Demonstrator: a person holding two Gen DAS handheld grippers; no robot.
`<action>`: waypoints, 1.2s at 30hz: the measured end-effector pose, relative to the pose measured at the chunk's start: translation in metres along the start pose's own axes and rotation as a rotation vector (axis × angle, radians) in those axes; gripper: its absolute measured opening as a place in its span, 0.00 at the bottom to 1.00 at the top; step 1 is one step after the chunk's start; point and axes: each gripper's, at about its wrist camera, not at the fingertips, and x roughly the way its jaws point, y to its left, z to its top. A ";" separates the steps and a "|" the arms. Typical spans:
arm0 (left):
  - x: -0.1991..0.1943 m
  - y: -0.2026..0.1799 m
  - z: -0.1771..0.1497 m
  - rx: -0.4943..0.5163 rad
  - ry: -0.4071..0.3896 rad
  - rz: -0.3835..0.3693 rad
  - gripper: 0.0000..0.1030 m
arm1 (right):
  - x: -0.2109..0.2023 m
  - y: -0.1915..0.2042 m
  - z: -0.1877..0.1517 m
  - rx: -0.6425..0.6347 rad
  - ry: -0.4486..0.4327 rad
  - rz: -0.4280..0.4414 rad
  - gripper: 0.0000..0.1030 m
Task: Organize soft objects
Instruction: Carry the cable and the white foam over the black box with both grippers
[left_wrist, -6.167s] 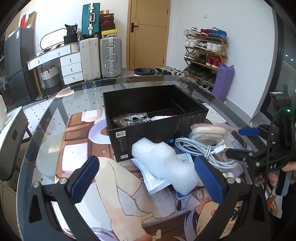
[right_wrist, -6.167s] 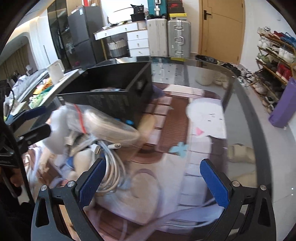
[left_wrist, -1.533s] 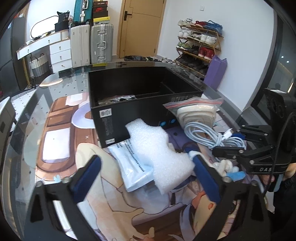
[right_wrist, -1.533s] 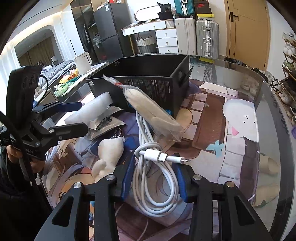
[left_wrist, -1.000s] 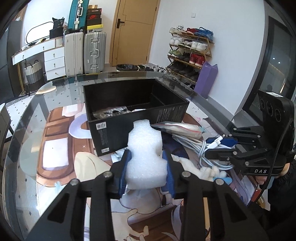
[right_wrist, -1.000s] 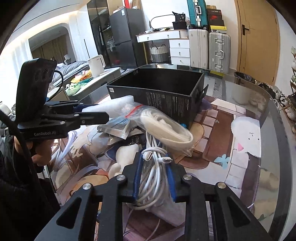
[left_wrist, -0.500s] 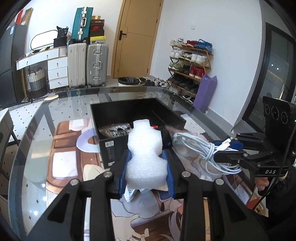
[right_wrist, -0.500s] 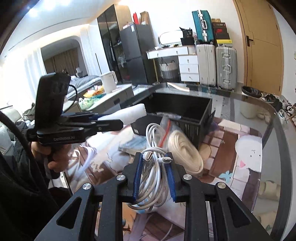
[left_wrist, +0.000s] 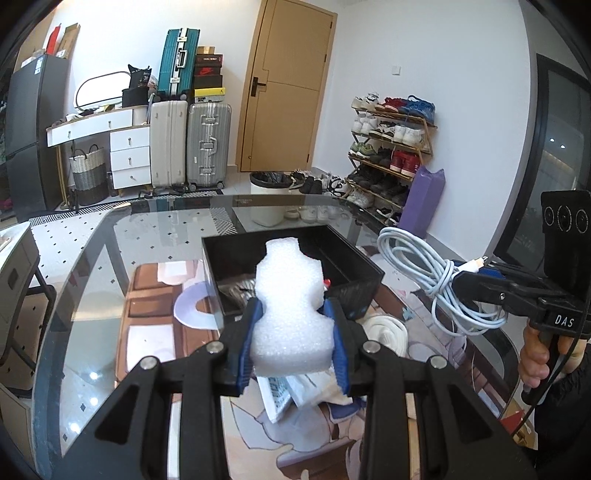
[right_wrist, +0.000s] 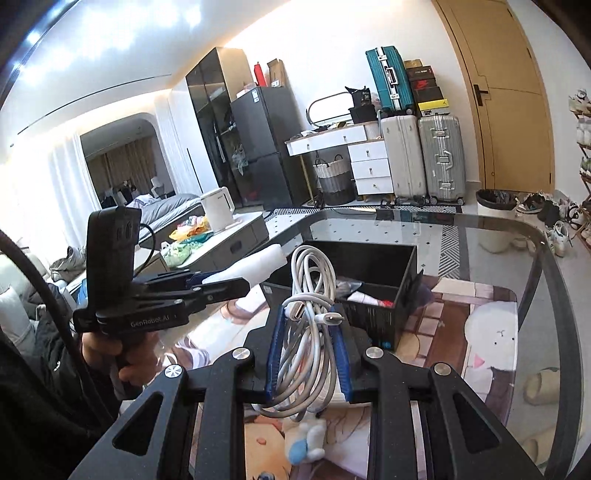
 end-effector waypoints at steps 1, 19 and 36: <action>0.000 0.001 0.001 0.000 -0.001 0.003 0.32 | 0.000 0.000 0.003 0.000 0.000 -0.004 0.24; 0.044 0.013 0.027 -0.021 0.031 0.027 0.32 | 0.045 -0.030 0.037 0.110 0.052 -0.016 0.24; 0.078 0.024 0.031 -0.024 0.071 0.055 0.32 | 0.090 -0.041 0.055 0.098 0.096 -0.059 0.24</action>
